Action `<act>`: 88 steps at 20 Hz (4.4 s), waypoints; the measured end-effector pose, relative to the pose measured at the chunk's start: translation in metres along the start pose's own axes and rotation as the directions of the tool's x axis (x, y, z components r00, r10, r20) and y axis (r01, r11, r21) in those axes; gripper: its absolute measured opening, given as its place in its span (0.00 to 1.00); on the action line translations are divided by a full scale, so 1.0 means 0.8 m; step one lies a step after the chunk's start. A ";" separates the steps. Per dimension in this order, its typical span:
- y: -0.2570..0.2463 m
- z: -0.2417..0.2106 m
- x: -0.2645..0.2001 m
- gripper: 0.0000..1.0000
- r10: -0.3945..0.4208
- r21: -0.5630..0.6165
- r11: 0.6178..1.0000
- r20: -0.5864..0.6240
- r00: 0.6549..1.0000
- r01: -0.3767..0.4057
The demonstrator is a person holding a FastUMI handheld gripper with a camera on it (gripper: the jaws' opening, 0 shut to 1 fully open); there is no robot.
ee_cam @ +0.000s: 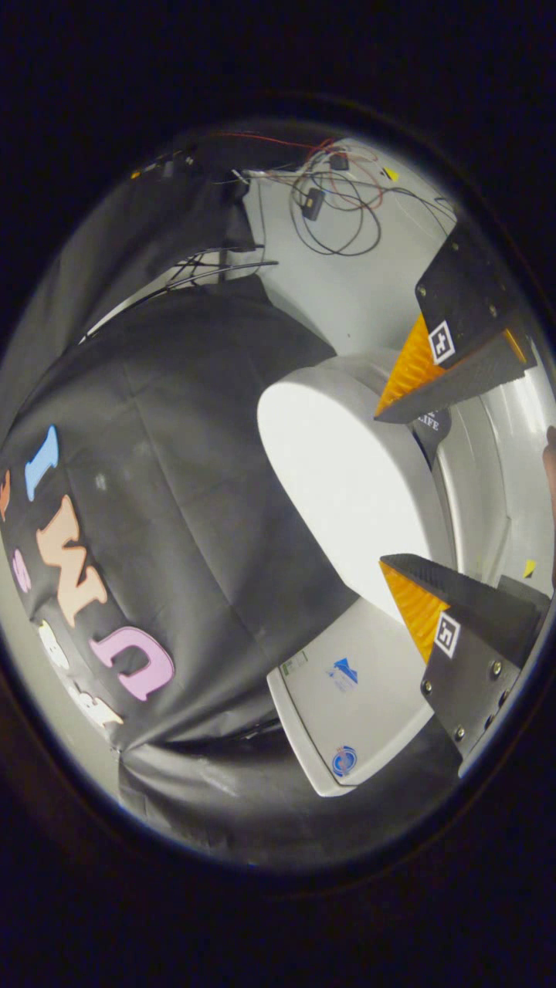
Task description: Open the toilet lid.
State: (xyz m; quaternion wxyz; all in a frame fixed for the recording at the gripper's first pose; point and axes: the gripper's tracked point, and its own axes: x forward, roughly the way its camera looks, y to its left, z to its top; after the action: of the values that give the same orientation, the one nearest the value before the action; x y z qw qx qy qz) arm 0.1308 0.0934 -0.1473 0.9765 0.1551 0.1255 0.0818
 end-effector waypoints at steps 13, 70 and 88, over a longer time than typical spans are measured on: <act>-0.037 0.000 0.004 0.97 -0.034 0.295 0.956 0.060 0.998 0.015; 0.066 0.074 -0.014 0.01 -0.182 0.486 0.865 0.065 0.981 0.128; 0.127 0.102 -0.025 0.01 -0.220 0.336 0.924 0.081 0.972 0.181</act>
State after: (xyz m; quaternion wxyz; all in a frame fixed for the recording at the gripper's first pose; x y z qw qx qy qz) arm 0.1215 0.1618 -0.0352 0.9461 0.3055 0.0951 -0.0499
